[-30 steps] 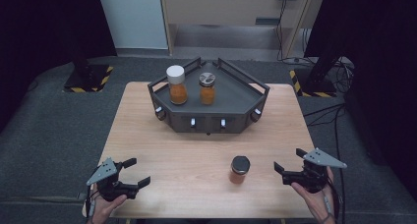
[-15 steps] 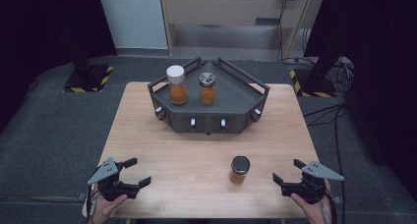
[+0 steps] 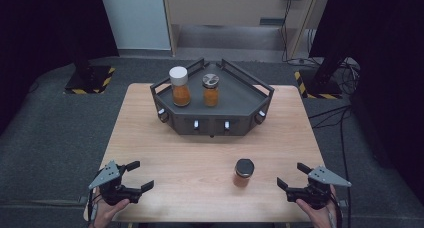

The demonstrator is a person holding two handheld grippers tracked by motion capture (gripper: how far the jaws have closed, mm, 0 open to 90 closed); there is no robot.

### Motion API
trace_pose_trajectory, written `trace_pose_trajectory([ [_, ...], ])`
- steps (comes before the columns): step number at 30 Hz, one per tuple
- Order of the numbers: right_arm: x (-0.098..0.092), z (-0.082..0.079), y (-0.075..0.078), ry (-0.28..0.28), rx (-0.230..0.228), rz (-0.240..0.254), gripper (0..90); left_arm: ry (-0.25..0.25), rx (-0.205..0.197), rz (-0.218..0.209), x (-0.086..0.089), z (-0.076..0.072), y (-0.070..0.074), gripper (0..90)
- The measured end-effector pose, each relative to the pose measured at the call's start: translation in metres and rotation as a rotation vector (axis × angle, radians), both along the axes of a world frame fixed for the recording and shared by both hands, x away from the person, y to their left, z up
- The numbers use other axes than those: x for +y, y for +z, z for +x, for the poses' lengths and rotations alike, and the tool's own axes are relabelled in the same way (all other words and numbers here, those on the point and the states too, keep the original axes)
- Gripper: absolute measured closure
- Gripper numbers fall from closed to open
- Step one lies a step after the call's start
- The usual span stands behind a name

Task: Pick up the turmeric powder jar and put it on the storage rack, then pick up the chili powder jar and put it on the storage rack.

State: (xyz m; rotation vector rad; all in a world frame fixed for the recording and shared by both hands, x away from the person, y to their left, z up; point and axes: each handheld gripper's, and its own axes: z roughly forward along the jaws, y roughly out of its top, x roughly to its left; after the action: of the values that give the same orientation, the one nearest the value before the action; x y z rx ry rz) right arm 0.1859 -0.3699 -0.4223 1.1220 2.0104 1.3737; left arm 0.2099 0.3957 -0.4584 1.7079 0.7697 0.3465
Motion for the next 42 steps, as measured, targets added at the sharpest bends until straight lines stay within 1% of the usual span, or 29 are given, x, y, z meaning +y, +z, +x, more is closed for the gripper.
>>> trace_pose_trajectory([
  [2,0.0,0.0008,-0.0001,-0.001,0.006,0.003,3.5,0.001,0.001,0.0,0.0003,0.0001,-0.0001,4.5],
  [7,0.0006,0.0001,-0.0001,0.0,0.0,-0.001,3.5,-0.003,-0.001,0.003,-0.0003,0.0002,0.0003,4.5],
  [10,0.0004,0.0005,-0.0001,-0.006,0.009,0.003,3.5,-0.005,-0.001,0.005,-0.0007,0.0005,0.0005,4.5],
  [18,0.0001,0.0007,-0.0003,-0.005,0.01,0.005,3.5,-0.005,0.0,0.008,-0.0009,0.0002,0.0008,4.5],
  [25,-0.0023,-0.0031,-0.0002,-0.018,-0.01,0.016,3.3,-0.005,0.003,0.003,-0.0006,0.0015,0.0,4.5],
  [28,-0.0031,-0.0032,-0.0001,-0.022,-0.009,0.019,3.1,-0.006,0.003,0.006,-0.0006,0.0004,0.0007,4.5],
  [30,-0.0026,-0.0036,0.0011,-0.024,-0.014,0.01,3.1,-0.005,0.001,0.006,-0.0006,0.0001,0.0009,4.5],
  [42,-0.0049,-0.0039,0.0089,-0.025,-0.014,0.012,3.9,-0.005,0.005,0.006,-0.0007,0.0005,0.0007,4.5],
])
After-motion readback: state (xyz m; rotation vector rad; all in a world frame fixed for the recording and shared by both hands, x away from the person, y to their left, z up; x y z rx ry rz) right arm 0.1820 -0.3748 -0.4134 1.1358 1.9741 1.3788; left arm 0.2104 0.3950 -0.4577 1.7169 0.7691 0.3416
